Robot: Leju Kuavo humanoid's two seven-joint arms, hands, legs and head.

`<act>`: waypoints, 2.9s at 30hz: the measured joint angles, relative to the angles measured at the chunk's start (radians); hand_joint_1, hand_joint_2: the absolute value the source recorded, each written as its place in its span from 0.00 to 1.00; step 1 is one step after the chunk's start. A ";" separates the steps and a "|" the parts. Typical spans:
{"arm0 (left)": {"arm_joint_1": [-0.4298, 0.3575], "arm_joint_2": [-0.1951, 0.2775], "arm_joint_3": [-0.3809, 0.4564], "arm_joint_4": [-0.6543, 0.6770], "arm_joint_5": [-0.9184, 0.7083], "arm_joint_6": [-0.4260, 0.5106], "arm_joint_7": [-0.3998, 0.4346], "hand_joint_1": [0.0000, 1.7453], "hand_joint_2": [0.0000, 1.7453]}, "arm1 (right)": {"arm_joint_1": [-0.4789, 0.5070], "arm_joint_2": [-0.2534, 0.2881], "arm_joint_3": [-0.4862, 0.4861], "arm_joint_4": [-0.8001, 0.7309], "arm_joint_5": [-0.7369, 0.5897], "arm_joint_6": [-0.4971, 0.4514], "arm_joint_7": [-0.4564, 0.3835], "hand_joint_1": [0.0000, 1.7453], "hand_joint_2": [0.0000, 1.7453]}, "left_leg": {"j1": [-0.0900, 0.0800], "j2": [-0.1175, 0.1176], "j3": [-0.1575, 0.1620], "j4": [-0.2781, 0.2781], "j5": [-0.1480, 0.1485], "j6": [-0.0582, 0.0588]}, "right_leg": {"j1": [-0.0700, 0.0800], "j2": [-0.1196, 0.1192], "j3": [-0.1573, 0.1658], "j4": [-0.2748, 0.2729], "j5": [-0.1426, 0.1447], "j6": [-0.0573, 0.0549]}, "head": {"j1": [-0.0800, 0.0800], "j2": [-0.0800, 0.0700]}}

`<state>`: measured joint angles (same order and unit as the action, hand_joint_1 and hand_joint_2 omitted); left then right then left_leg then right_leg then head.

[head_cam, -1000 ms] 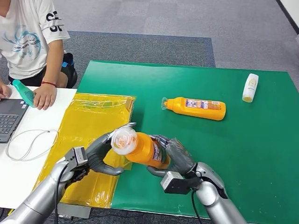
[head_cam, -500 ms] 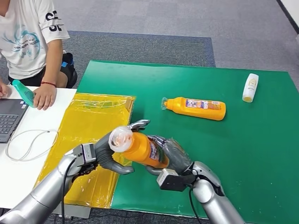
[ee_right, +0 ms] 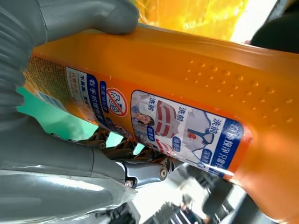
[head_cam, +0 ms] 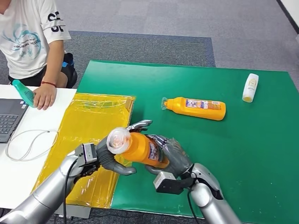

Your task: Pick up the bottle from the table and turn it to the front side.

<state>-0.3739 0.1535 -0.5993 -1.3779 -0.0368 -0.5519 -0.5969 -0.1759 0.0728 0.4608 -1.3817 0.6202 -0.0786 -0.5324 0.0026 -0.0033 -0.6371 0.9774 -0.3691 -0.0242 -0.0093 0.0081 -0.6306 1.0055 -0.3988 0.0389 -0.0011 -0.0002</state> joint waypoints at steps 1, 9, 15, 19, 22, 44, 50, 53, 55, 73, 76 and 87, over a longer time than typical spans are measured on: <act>0.002 0.000 0.000 0.000 0.001 0.000 0.000 0.01 1.00 | 0.004 0.000 0.000 -0.011 0.003 -0.007 0.000 1.00 1.00 | 0.000 0.000 0.000 0.000 0.000 0.000 | 0.000 0.000 0.000 0.000 0.000 0.000 | 0.000 0.000; 0.015 -0.009 0.010 -0.001 0.014 0.008 0.001 1.00 1.00 | 0.045 0.001 -0.001 -0.110 0.010 -0.035 -0.006 1.00 1.00 | 0.000 0.000 0.000 0.000 0.000 0.000 | 0.000 0.000 0.000 0.000 0.000 0.000 | 0.000 0.000; 0.017 -0.018 0.025 -0.013 0.016 0.013 0.001 1.00 1.00 | 0.070 0.000 -0.004 -0.160 0.009 -0.036 -0.006 1.00 1.00 | 0.000 0.000 0.000 0.000 0.000 0.000 | 0.000 0.000 0.000 0.000 0.000 0.000 | 0.000 0.000; 0.017 -0.023 0.032 -0.017 0.016 0.014 0.001 0.92 1.00 | 0.073 0.000 -0.005 -0.169 0.011 -0.034 -0.006 1.00 1.00 | 0.000 0.000 0.000 0.000 0.000 0.000 | 0.000 0.000 0.000 0.000 0.000 0.000 | 0.000 0.000; 0.017 -0.025 0.036 -0.017 0.016 0.014 0.001 0.94 1.00 | 0.072 0.000 -0.006 -0.170 0.013 -0.031 -0.004 1.00 1.00 | 0.000 0.000 0.000 0.000 0.000 0.000 | 0.000 0.000 0.000 0.000 0.000 0.000 | 0.000 0.000; 0.030 -0.025 0.049 -0.018 -0.002 0.014 0.002 0.92 1.00 | 0.052 0.002 -0.016 -0.144 -0.085 0.051 0.004 0.00 1.00 | 0.000 0.000 0.000 0.000 0.000 0.000 | 0.000 0.000 0.000 0.000 0.000 0.000 | 0.000 0.000; 0.033 -0.020 0.049 -0.018 -0.011 0.014 -0.001 0.91 1.00 | 0.039 0.004 -0.036 -0.120 -0.175 0.122 0.001 0.00 1.00 | 0.000 0.000 0.000 0.000 0.000 0.000 | 0.000 0.000 0.000 0.000 0.000 0.000 | 0.000 0.000; 0.034 -0.018 0.049 -0.018 -0.019 0.014 -0.002 0.91 1.00 | 0.033 0.006 -0.044 -0.108 -0.193 0.143 0.000 0.00 1.00 | 0.000 0.000 0.000 0.000 0.000 0.000 | 0.000 0.000 0.000 0.000 0.000 0.000 | 0.000 0.000; 0.034 -0.018 0.049 -0.018 -0.023 0.015 -0.004 0.91 1.00 | 0.028 0.008 -0.050 -0.098 -0.205 0.158 0.000 0.00 1.00 | 0.000 0.000 0.000 0.000 0.000 0.000 | 0.000 0.000 0.000 0.000 0.000 0.000 | 0.000 0.000; 0.034 -0.008 0.010 -0.066 -0.145 0.078 -0.032 0.99 1.00 | -0.009 0.016 -0.255 -0.008 -0.596 0.418 -0.036 0.00 1.00 | 0.000 0.000 0.000 0.000 0.000 0.000 | 0.000 0.000 0.000 0.000 0.000 0.000 | 0.000 0.000; 0.035 -0.005 -0.002 -0.081 -0.147 0.080 -0.034 0.98 1.00 | -0.014 0.016 -0.301 0.000 -0.613 0.433 -0.037 0.00 1.00 | 0.000 0.000 0.000 0.000 0.000 0.000 | 0.000 0.000 0.000 0.000 0.000 0.000 | 0.000 0.000; 0.033 0.002 -0.032 -0.099 -0.153 0.086 -0.034 1.00 1.00 | -0.018 0.016 -0.380 0.009 -0.631 0.446 -0.038 0.00 1.00 | 0.000 0.000 0.000 0.000 0.000 0.000 | 0.000 0.000 0.000 0.000 0.000 0.000 | 0.000 0.000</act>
<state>-0.3405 0.1557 -0.6310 -1.4765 -0.1895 -0.4658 -0.6313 -0.1940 0.0885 0.0809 -1.3725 -0.0112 0.3671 -0.5704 0.0026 -0.0032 -0.6370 0.9774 -0.3691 -0.0241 -0.0095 0.0081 -0.6307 1.0054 -0.3987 0.0390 -0.0010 -0.0003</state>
